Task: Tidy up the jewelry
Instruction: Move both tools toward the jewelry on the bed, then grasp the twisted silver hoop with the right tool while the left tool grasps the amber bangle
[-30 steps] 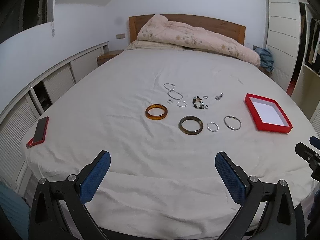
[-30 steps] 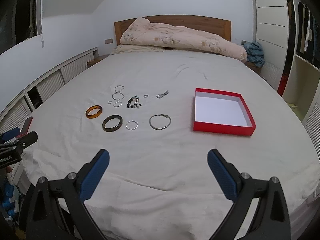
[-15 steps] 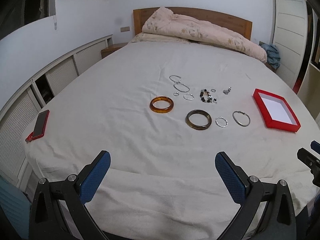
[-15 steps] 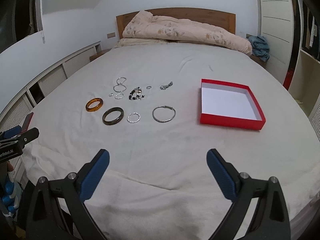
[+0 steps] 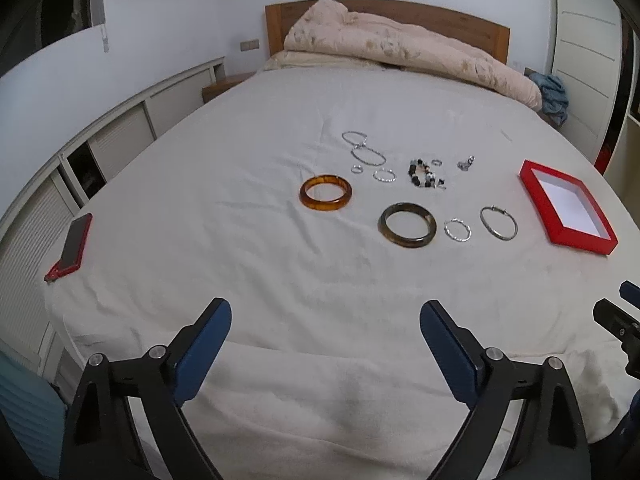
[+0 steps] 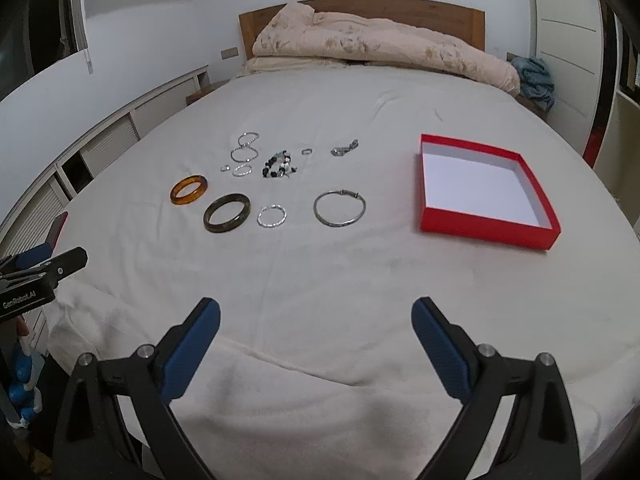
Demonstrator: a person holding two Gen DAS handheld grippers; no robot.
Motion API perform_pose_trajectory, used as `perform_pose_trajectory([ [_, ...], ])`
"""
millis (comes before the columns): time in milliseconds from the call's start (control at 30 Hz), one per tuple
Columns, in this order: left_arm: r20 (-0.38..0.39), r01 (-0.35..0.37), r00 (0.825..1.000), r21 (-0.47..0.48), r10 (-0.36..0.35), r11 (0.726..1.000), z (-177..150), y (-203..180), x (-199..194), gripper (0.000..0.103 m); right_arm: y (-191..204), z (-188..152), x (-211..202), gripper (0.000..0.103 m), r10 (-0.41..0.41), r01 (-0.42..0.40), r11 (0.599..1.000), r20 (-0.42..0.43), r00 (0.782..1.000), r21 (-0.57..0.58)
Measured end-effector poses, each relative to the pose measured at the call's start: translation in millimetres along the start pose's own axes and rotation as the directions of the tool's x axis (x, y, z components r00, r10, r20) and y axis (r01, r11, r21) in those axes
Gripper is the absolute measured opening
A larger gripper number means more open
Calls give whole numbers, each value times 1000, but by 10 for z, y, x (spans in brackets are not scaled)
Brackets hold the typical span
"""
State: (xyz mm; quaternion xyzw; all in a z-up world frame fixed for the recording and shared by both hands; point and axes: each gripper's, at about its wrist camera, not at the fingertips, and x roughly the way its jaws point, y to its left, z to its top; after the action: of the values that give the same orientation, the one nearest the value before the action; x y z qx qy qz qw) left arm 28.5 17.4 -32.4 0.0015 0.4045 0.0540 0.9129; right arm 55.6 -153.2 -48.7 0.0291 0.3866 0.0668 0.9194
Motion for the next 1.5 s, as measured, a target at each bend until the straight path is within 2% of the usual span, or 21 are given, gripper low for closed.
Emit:
perform_pose_trajectory([
  [167,-16,0,1000,7,0,1000,12,-8,83,92,-4,15,101,93,13,-13,1000,-15,1000,-3],
  [267,-18,-2,1000,9,2,1000,36,-17,123,92,-10,36,162,88,20,-21,1000,-24,1000,-7],
  [467,-30,-3,1000,7,3,1000,87,-9,225,92,-38,49,321,71,41,-41,999,-59,997,1],
  [533,-36,-5,999,9,6,1000,104,-2,278,92,-54,51,377,61,46,-46,999,-71,996,7],
  [700,-61,-6,998,3,6,1000,119,36,421,91,-80,77,510,49,61,-60,998,-99,993,14],
  [1500,-134,-26,991,-53,19,998,325,359,987,89,125,450,1144,48,135,-139,990,-157,978,-18],
])
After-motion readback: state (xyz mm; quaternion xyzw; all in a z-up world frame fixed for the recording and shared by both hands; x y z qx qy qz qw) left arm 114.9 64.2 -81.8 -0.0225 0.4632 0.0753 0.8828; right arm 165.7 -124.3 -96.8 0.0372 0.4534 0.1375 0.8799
